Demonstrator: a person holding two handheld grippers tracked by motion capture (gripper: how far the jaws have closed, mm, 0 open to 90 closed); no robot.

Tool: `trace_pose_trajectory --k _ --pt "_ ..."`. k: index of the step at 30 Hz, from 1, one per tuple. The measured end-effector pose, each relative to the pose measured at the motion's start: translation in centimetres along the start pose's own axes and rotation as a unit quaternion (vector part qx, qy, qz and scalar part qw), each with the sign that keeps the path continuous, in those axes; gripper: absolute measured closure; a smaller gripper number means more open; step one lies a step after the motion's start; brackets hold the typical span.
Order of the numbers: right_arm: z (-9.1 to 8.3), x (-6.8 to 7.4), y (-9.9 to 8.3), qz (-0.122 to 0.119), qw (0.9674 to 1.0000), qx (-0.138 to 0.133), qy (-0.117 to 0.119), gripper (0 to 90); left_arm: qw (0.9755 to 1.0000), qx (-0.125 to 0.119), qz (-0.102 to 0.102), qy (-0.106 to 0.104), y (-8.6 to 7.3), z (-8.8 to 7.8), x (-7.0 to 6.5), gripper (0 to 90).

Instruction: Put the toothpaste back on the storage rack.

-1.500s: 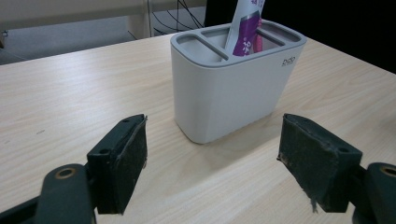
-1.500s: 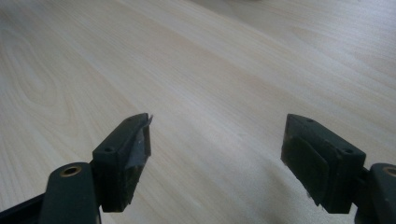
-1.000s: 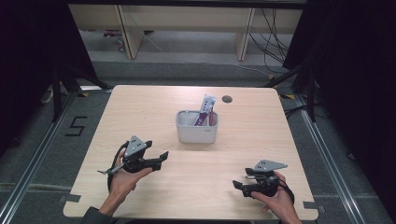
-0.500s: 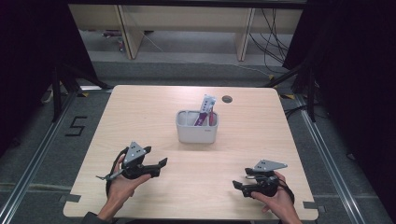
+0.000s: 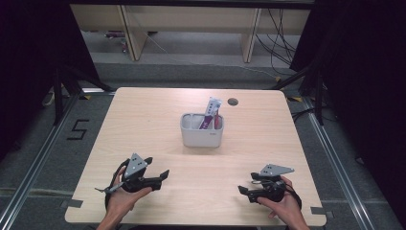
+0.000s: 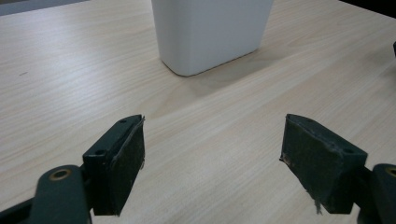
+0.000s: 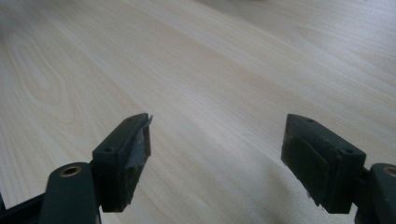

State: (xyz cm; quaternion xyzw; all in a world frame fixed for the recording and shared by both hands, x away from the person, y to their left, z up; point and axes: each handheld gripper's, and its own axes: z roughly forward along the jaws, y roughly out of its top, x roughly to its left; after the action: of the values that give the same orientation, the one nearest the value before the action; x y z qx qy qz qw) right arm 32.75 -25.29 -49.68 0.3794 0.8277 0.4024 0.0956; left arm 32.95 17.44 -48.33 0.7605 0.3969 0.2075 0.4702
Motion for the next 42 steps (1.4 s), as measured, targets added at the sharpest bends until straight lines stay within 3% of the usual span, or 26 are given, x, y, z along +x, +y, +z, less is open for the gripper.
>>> trace_pose_trajectory --k 8,9,12,13,14,15,19,20,21,22,23,24,26,27,36,39,41,42 --pt "0.0 0.0 0.0 0.0 1.0 0.001 -0.003 24.8 1.0 0.005 0.004 -0.005 -1.0 -1.0 -0.3 20.0" --pt "0.1 0.2 -0.1 0.016 0.9998 0.003 0.005 24.8 1.0 0.006 0.003 -0.003 -1.1 -1.2 -0.4 19.9" --pt "0.0 0.3 0.0 0.017 0.9998 0.008 0.011 24.8 0.9999 0.008 0.008 -0.006 -1.5 -1.5 -0.5 19.6" --pt "0.0 0.1 0.0 -0.004 1.0 0.005 0.001 24.8 0.9999 0.012 0.008 -0.002 -1.6 -1.7 -0.6 19.3" --pt "0.0 0.3 0.0 0.004 1.0 0.005 -0.006 24.8 0.9999 0.013 0.009 -0.003 -1.7 -1.8 -0.6 18.9" --pt "0.1 0.2 0.0 0.002 1.0 0.004 0.005 24.8 0.9999 0.011 0.007 -0.006 -1.8 -1.8 -0.7 18.7" --pt "0.1 0.2 0.0 -0.003 1.0 0.004 0.0 24.7 0.9998 0.012 0.012 -0.012 -2.1 -2.1 -1.1 17.9" --pt "0.2 0.3 0.0 0.001 1.0 0.002 0.007 24.7 0.9997 0.016 0.014 -0.011 -2.2 -2.2 -1.2 17.7" --pt "0.1 0.3 0.0 -0.006 1.0 0.002 -0.008 24.6 0.9997 0.016 0.017 -0.01 -2.3 -2.3 -1.3 17.7" --pt "0.1 0.3 0.0 -0.008 0.9999 0.002 -0.008 24.5 0.9997 0.015 0.018 -0.009 -2.4 -2.3 -1.4 17.7" --pt "0.1 0.5 0.0 0.003 1.0 0.004 -0.003 24.5 0.9993 0.025 0.028 -0.007 -2.6 -2.5 -1.4 17.7" --pt "0.1 0.4 0.0 -0.008 0.9999 -0.002 -0.008 24.4 0.9993 0.026 0.027 -0.01 -2.7 -2.5 -1.5 17.5" --pt "0.2 0.6 0.0 0.001 1.0 0.004 0.007 23.7 0.9992 0.028 0.026 -0.011 -3.0 -2.5 -1.6 17.2" --pt "0.1 0.8 0.1 0.007 1.0 0.006 -0.001 22.9 0.9991 0.031 0.027 -0.012 -3.1 -2.6 -1.7 17.2" --pt "0.3 0.7 0.2 -0.004 0.9999 -0.004 0.009 19.2 0.9984 0.043 0.029 -0.021 -3.7 -2.7 -2.2 16.5" --pt "0.2 0.8 0.2 -0.001 1.0 -0.002 0.0 18.9 0.9987 0.041 0.026 -0.018 -3.9 -2.8 -2.4 16.5" --pt "0.3 0.8 0.1 -0.005 1.0 -0.006 0.005 18.9 0.998 0.05 0.035 -0.017 -4.2 -2.9 -2.4 16.5" --pt "0.2 1.0 0.1 0.009 1.0 -0.002 0.002 18.9 0.9975 0.055 0.042 -0.017 -4.2 -2.9 -2.5 16.5"
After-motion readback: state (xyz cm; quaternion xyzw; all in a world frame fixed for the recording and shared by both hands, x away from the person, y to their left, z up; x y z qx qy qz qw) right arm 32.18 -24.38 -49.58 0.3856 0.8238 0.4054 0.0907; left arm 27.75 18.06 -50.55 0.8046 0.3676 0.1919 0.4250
